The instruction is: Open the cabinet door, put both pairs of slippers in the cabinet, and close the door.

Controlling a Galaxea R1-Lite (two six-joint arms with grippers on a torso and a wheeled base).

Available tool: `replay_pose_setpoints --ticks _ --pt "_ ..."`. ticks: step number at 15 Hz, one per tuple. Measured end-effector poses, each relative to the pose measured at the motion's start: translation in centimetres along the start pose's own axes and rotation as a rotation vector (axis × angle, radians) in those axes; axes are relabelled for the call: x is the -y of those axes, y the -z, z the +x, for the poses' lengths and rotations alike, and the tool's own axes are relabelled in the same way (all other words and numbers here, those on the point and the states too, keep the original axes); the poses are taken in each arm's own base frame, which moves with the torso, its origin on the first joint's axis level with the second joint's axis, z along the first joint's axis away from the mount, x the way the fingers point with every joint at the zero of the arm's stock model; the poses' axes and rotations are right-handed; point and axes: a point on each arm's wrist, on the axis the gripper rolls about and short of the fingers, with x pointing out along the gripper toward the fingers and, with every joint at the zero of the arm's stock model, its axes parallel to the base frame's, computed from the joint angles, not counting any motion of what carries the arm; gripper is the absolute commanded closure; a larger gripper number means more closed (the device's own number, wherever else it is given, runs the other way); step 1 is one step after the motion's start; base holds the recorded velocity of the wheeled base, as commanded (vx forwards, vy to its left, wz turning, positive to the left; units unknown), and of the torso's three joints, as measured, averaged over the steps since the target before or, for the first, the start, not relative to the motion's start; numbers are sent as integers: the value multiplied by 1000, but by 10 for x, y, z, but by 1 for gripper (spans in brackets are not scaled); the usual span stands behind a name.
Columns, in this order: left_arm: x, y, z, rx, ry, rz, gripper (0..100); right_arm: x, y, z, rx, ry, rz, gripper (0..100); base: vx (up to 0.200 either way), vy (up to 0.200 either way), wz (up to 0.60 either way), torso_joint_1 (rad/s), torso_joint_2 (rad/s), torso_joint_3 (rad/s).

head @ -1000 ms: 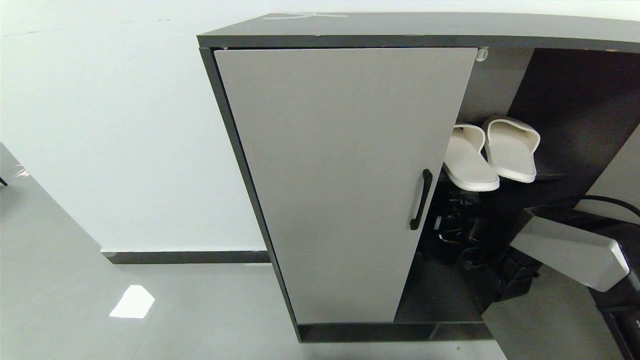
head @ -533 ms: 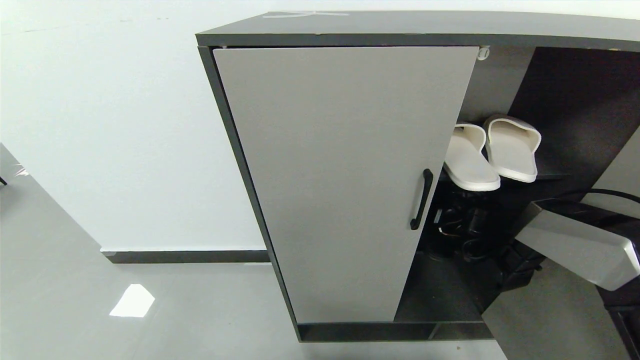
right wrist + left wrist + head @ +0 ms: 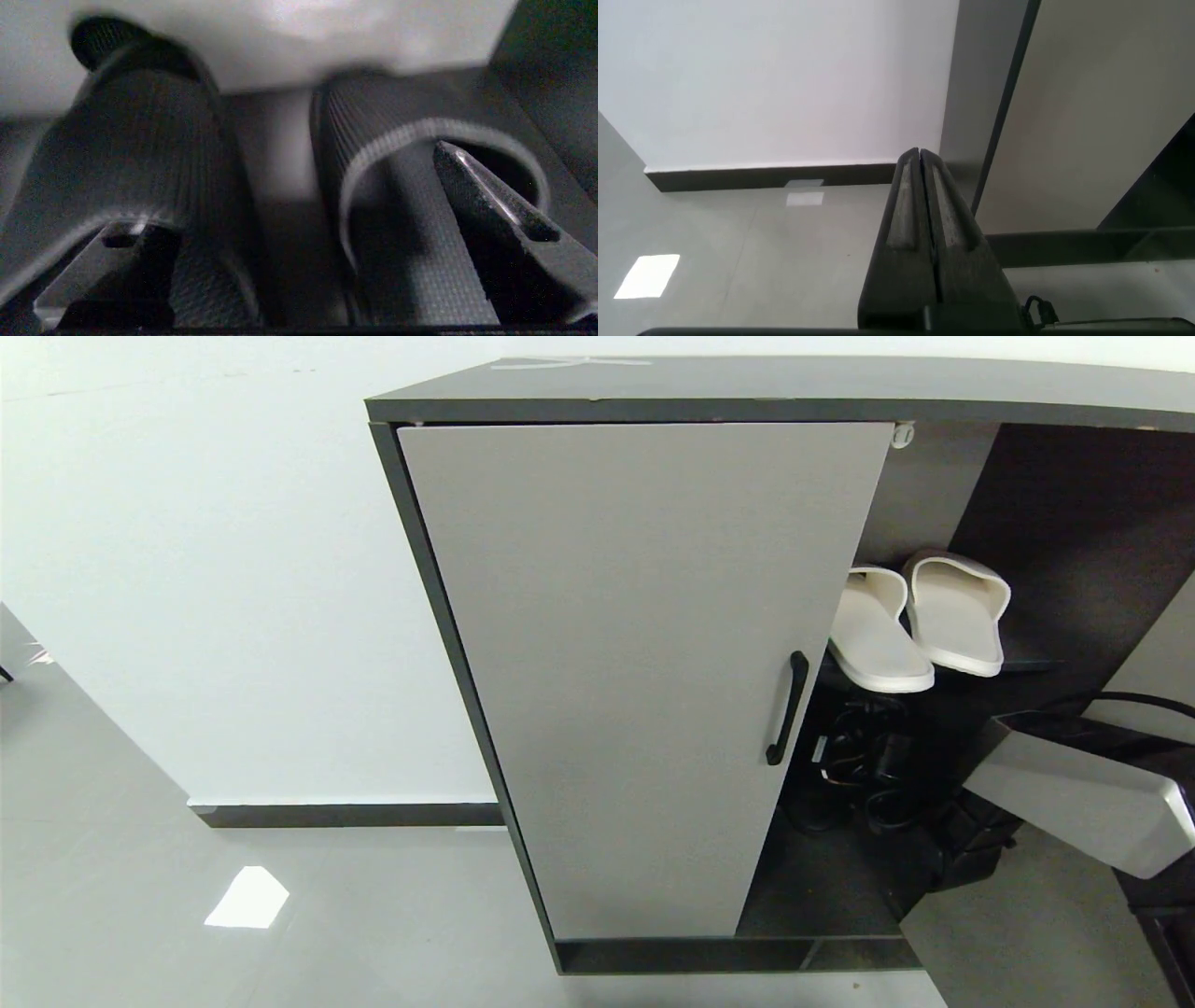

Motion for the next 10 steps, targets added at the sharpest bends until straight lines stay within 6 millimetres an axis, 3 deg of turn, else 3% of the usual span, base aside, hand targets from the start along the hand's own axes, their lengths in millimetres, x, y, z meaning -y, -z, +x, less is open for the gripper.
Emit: replay_pose_setpoints --ticks 7,10 --pt "0 0 0 0 0 1 100 16 -7 -56 -25 -1 -19 0 0 0 0 0 0 0" --pt "0 0 0 0 0 1 100 15 -13 -54 -8 -5 -14 0 0 0 0 0 0 0"
